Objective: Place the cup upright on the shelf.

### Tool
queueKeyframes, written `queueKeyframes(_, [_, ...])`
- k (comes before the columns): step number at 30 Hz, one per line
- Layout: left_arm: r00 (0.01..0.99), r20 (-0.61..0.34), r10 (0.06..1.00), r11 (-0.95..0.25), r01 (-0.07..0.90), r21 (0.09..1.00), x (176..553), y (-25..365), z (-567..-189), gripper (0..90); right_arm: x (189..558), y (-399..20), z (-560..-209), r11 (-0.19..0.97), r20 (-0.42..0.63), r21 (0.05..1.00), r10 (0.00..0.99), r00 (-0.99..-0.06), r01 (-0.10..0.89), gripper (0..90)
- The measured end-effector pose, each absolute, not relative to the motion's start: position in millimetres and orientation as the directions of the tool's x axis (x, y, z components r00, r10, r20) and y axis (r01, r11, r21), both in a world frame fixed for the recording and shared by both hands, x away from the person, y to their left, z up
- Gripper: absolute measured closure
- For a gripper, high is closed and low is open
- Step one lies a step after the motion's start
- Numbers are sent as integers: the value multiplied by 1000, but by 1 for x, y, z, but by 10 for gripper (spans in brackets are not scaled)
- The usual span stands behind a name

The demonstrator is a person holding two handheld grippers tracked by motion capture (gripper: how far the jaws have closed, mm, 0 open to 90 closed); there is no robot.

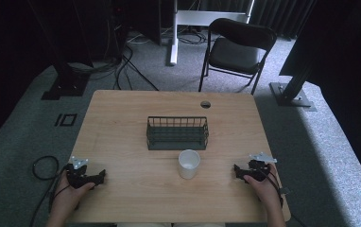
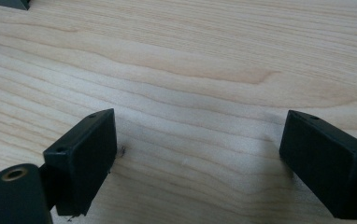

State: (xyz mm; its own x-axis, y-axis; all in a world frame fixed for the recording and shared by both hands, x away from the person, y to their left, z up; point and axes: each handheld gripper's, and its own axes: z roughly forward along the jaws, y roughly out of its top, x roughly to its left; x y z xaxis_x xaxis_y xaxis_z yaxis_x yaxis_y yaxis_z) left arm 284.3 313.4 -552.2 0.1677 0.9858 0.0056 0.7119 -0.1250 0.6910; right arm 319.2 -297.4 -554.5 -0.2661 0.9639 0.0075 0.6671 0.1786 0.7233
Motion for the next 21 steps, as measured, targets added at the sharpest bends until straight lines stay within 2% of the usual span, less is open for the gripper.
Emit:
queueKeyframes(17, [170, 6, 985, -127, 712, 691, 284, 313, -552, 21, 319, -297, -554, 179, 8, 723, 964, -266, 667, 107])
queueKeyframes(21, [201, 10, 980, -152, 708, 690, 284, 313, -552, 22, 319, -297, -554, 178, 8, 723, 964, -266, 667, 107])
